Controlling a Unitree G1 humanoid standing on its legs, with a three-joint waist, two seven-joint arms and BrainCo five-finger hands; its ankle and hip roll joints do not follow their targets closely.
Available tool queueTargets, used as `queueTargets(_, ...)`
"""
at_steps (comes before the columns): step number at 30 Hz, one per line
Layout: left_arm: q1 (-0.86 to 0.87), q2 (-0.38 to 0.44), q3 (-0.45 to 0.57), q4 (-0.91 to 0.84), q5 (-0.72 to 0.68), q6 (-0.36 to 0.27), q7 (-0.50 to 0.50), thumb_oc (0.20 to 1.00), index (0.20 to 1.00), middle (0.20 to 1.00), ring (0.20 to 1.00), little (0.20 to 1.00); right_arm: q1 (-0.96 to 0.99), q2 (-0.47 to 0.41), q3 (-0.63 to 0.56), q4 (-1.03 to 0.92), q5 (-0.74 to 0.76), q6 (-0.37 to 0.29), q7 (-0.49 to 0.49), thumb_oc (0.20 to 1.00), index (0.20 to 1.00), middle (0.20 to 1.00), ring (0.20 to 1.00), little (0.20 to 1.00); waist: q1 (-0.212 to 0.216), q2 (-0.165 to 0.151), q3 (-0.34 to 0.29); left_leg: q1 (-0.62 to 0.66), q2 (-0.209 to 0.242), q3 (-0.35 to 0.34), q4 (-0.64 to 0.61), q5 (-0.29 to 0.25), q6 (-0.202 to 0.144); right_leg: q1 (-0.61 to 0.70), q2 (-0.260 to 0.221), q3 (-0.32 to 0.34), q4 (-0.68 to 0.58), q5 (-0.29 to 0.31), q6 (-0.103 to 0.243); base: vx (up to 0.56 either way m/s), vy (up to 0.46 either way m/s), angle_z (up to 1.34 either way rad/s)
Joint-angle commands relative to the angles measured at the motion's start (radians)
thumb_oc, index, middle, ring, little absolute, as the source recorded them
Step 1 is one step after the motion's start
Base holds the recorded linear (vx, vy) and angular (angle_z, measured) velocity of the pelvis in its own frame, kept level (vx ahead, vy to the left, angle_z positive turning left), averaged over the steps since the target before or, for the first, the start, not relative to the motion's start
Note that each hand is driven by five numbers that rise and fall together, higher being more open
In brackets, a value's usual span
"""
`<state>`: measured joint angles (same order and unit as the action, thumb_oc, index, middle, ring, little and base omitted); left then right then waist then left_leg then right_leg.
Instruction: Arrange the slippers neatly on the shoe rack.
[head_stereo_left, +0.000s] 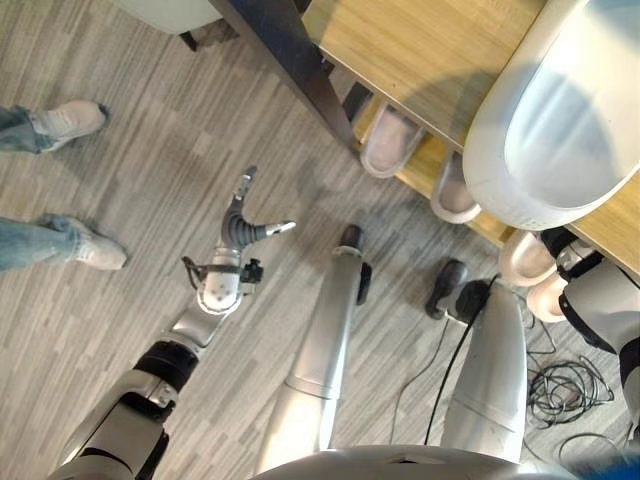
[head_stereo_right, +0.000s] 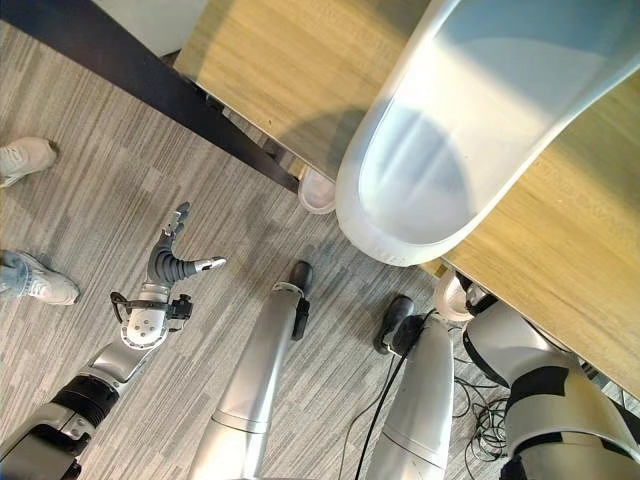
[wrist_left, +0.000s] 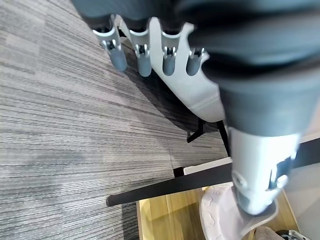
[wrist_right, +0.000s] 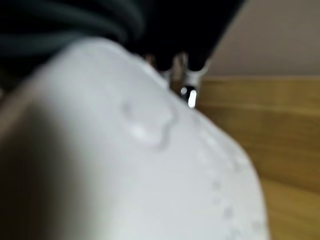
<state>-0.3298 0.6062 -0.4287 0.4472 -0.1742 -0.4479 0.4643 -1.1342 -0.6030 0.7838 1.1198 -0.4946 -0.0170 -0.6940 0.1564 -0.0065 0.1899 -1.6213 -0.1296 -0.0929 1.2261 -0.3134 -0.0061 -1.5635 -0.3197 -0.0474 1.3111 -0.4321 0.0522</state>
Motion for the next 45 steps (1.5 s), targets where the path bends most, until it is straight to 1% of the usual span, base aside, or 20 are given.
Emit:
queueTargets(1,0.039,0.026,0.025,-0.064,0.023,-0.053,0.006,1.000,1.000,1.000,1.000,1.000,-0.047,-0.038,0.025,-0.017,0.022,-0.005,-0.021,0.200,0.200,0.200,0.200,0.200,0.012,0.018,0.029,0.051,0.018,-0.036,-0.081,-0.008,-0.018,0.015,0.017,0.036,-0.071,0.068,-0.027,0.00,0.000,0.04)
queueTargets(6,0.049,0.032,0.023,-0.079,0.031,-0.057,0.009,1.000,1.000,1.000,1.000,1.000,-0.059,-0.025,0.022,-0.016,0.032,-0.012,-0.025,0.200,0.200,0.200,0.200,0.200,0.021,0.023,0.036,0.051,0.014,-0.039,-0.082,-0.003,-0.020,0.016,0.014,0.034,-0.064,0.065,-0.027,0.01,0.012,0.05)
queueTargets(18,0.071,0.030,0.001,-0.083,0.024,-0.055,-0.004,1.000,1.000,1.000,1.000,1.000,-0.082,-0.008,0.024,-0.010,0.052,-0.021,-0.024,0.200,0.200,0.200,0.200,0.200,0.032,0.024,0.045,0.051,0.005,-0.043,-0.088,0.003,-0.023,0.021,0.005,0.033,-0.062,0.062,-0.025,0.00,0.000,0.01)
queueTargets(29,0.074,0.035,0.000,-0.099,0.030,-0.058,-0.002,1.000,1.000,1.000,1.000,1.000,-0.094,-0.004,0.024,0.000,0.052,-0.018,-0.027,0.200,0.200,0.200,0.200,0.200,0.039,0.028,0.052,0.051,-0.001,-0.042,-0.102,0.012,-0.024,0.020,-0.002,0.036,-0.063,0.060,-0.024,0.00,0.003,0.03)
queueTargets(30,0.076,0.037,-0.004,-0.102,0.031,-0.058,-0.002,1.000,1.000,1.000,1.000,1.000,-0.095,-0.002,0.020,0.015,0.054,-0.013,-0.029,0.213,0.213,0.213,0.213,0.213,0.040,0.030,0.054,0.051,-0.004,-0.040,-0.096,0.011,-0.025,0.019,-0.004,0.038,-0.057,0.059,-0.025,0.02,0.015,0.07)
queueTargets(31,0.077,0.038,-0.005,-0.102,0.032,-0.058,-0.001,1.000,1.000,1.000,1.000,1.000,-0.098,-0.001,0.021,0.028,0.051,-0.007,-0.031,1.000,1.000,1.000,1.000,1.000,0.040,0.030,0.055,0.051,-0.004,-0.040,-0.094,0.011,-0.025,0.020,-0.006,0.040,-0.055,0.058,-0.026,0.00,0.000,0.00)
queueTargets(36,0.085,0.036,-0.005,-0.104,0.036,-0.052,0.007,1.000,1.000,1.000,1.000,1.000,-0.092,0.014,0.010,0.070,0.057,0.008,-0.032,1.000,1.000,1.000,1.000,1.000,0.044,0.032,0.059,0.051,-0.005,-0.038,-0.086,0.008,-0.026,0.021,-0.007,0.039,-0.044,0.057,-0.028,0.00,0.001,0.01)
queueTargets(45,0.097,0.023,-0.005,-0.096,0.037,-0.043,0.003,1.000,1.000,1.000,1.000,1.000,-0.073,0.028,0.004,0.070,0.050,0.018,-0.029,1.000,1.000,1.000,1.000,1.000,0.040,0.028,0.058,0.051,-0.002,-0.038,-0.087,0.012,-0.026,0.026,-0.004,0.034,-0.051,0.064,-0.028,0.00,0.000,0.00)
